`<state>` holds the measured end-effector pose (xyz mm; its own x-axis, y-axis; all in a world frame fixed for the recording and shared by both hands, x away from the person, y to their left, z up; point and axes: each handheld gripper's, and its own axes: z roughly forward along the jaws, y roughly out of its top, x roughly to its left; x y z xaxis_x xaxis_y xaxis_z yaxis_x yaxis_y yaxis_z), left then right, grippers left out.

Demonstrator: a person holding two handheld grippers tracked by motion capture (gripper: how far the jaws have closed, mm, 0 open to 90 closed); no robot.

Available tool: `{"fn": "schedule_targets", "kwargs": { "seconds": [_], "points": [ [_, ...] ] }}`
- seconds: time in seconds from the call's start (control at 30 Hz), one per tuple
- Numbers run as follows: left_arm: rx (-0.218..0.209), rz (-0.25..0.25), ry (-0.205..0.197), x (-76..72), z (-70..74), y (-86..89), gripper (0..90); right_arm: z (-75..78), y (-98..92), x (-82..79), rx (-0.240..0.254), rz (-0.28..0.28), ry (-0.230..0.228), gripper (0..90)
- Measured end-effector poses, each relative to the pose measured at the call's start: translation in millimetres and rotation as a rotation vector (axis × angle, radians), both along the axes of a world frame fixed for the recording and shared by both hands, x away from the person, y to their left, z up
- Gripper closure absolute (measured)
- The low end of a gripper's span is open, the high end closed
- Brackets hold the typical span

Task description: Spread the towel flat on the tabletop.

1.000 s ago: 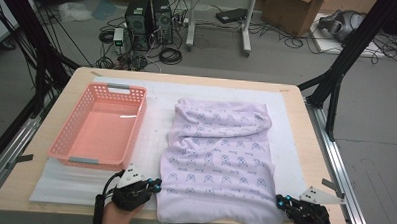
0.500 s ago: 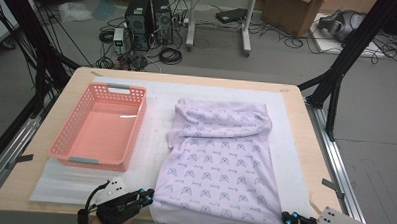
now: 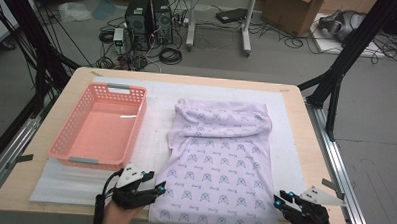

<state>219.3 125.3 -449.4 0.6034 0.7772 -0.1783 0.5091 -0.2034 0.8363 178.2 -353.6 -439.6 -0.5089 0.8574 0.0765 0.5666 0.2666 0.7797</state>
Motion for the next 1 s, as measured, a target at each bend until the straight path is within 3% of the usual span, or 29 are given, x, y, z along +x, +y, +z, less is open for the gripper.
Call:
{"fn": "schedule_targets", "kwargs": {
  "seconds": [0.13, 0.17, 0.2, 0.27, 0.3, 0.37, 0.47, 0.57, 0.93, 0.97, 1.0],
  "points": [
    [0.031, 0.012, 0.055, 13.4, -3.9, -7.0, 51.3, -4.1, 12.5, 21.9, -0.047, -0.015, 0.018, 64.5],
    [0.042, 0.015, 0.049, 13.3, -3.2, -7.9, 53.6, -6.2, 14.3, 26.2, -0.062, -0.018, 0.022, 65.0],
    [0.063, 0.017, 0.044, 12.8, -3.1, -8.8, 61.0, -7.8, 14.8, 28.9, -0.058, -0.025, 0.027, 66.5],
    [0.089, 0.007, 0.032, 10.5, -2.9, -9.6, 79.3, -7.5, 13.0, 30.8, -0.041, -0.038, 0.038, 82.5],
    [0.098, 0.003, 0.026, 8.8, -2.8, -10.3, 86.7, -7.4, 12.1, 30.6, -0.031, -0.018, 0.045, 85.6],
    [0.086, 0.003, 0.026, 4.7, -3.1, -8.4, 87.8, -6.9, 12.9, 28.7, -0.052, -0.008, 0.033, 86.8],
    [0.033, 0.002, 0.035, -5.3, -6.2, 0.5, 88.1, -6.2, 9.5, 22.6, -0.047, 0.005, 0.033, 87.1],
    [0.000, -0.024, 0.055, -16.6, -5.6, 7.7, 88.1, -5.1, 3.4, 13.7, -0.017, 0.015, 0.034, 87.1],
    [-0.085, -0.107, 0.057, -61.6, -2.5, 21.1, 86.8, 6.2, -13.9, -36.4, 0.061, 0.084, 0.026, 86.9],
    [-0.081, -0.099, 0.048, -61.0, -2.5, 21.0, 81.8, 6.6, -15.0, -38.7, 0.063, 0.084, 0.021, 85.1],
    [-0.081, -0.086, 0.046, -59.0, -2.5, 20.5, 70.2, 6.3, -15.2, -39.5, 0.067, 0.077, 0.021, 81.1]
  ]
}}
